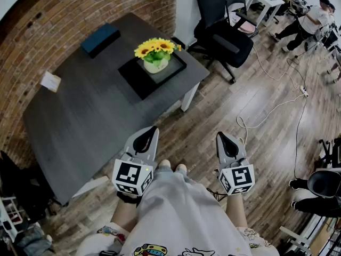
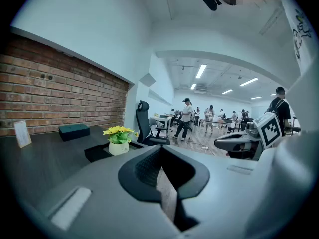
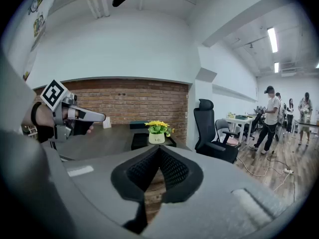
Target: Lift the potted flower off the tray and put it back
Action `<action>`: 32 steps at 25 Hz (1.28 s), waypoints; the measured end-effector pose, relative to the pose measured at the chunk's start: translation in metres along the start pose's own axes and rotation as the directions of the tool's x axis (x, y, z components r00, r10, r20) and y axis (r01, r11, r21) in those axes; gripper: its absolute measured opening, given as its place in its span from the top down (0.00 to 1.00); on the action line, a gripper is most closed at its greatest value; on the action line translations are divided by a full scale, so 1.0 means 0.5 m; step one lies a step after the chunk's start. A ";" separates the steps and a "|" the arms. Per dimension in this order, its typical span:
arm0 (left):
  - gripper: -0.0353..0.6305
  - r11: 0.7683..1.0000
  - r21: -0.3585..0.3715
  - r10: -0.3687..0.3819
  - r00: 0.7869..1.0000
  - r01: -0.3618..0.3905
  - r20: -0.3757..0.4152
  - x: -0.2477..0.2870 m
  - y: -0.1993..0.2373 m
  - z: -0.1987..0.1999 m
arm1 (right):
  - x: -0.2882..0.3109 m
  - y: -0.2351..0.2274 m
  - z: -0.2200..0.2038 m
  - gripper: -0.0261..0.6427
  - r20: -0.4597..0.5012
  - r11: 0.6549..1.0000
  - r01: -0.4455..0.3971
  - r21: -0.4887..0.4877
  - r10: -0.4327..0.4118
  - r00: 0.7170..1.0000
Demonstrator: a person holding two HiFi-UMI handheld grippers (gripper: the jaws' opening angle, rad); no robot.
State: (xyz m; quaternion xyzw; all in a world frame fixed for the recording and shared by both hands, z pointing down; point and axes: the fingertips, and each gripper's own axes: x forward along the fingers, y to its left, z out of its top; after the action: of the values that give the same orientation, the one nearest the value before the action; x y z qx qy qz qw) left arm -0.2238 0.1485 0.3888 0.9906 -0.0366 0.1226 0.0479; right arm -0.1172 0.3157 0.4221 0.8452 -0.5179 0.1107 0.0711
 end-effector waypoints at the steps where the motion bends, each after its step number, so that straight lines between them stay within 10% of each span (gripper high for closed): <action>1: 0.92 1.000 -0.003 0.006 1.000 -0.006 0.003 -0.002 -0.001 -0.001 | -0.002 -0.004 -0.002 0.96 -0.002 1.000 0.000 0.004 0.000 1.000; 32: 0.62 0.999 0.018 0.040 0.999 -0.040 0.020 0.012 -0.019 -0.007 | -0.015 -0.035 0.017 0.57 0.059 0.987 -0.125 0.106 0.119 0.991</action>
State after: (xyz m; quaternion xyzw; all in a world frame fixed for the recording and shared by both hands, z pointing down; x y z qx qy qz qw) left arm -0.2182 0.1577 0.3928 0.9912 -0.0556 0.1143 0.0362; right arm -0.1042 0.3282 0.4118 0.8171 -0.5637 0.1208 0.0043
